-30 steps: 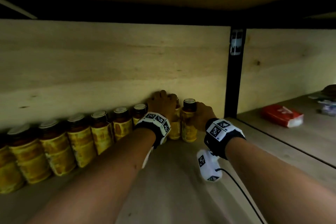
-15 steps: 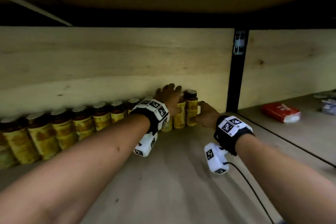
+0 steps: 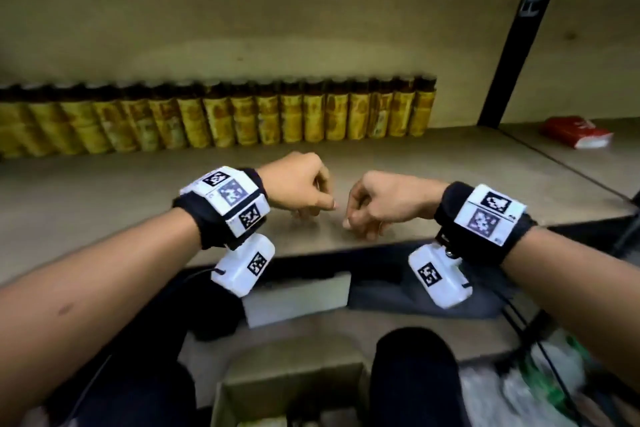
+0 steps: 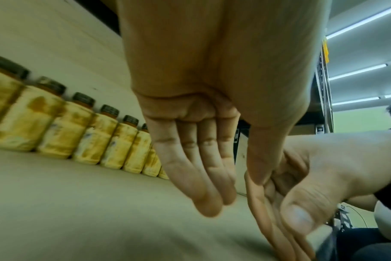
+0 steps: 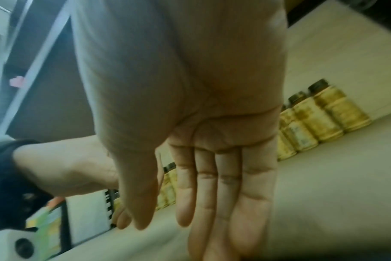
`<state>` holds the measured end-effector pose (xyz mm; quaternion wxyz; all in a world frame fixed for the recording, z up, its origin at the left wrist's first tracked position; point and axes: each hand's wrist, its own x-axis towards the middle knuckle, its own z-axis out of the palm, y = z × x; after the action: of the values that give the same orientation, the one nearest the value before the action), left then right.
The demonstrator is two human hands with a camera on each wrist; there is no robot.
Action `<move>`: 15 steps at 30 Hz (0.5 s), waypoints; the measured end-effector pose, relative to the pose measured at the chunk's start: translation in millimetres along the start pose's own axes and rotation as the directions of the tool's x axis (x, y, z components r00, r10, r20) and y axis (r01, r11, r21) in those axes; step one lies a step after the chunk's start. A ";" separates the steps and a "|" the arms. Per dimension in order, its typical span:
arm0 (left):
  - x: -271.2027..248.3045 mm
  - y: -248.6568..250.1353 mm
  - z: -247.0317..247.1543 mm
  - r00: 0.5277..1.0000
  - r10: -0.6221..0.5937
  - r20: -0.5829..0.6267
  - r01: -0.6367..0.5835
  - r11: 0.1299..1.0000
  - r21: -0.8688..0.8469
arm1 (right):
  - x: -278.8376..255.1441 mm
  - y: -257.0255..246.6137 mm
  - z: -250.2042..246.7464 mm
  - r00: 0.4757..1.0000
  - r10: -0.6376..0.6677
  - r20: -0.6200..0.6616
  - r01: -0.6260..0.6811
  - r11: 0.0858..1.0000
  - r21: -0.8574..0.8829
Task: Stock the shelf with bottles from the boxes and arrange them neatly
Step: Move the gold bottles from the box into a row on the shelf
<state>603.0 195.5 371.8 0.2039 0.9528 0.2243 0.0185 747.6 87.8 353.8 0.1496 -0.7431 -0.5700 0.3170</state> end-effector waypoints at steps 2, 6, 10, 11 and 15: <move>-36.2 -11.8 17.1 0.997 -0.024 0.073 0.029 0.997 -0.072 | -9.9 -8.7 32.6 0.994 -0.010 0.107 0.012 1.000 -0.019; -92.7 -40.5 67.8 0.972 -0.078 0.220 0.157 0.915 -0.372 | -14.1 -7.4 96.6 0.974 -0.017 0.224 0.056 0.984 -0.167; -112.9 -79.1 149.1 0.933 -0.191 0.305 0.326 0.809 -0.490 | 9.7 18.9 168.1 0.959 0.050 0.279 0.027 0.964 -0.265; -113.9 -90.2 174.0 0.915 -0.232 0.331 0.382 0.764 -0.519 | 18.5 28.8 186.8 0.953 0.084 0.290 -0.006 0.966 -0.260; -116.1 -123.0 271.8 0.800 -0.433 0.414 0.597 0.510 -0.619 | 51.2 78.7 255.5 0.918 0.250 0.307 -0.209 0.965 -0.158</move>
<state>481.5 142.1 80.5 0.5806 0.6766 0.4495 -0.0549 650.6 76.4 99.8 -0.0302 -0.7503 -0.5139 0.4149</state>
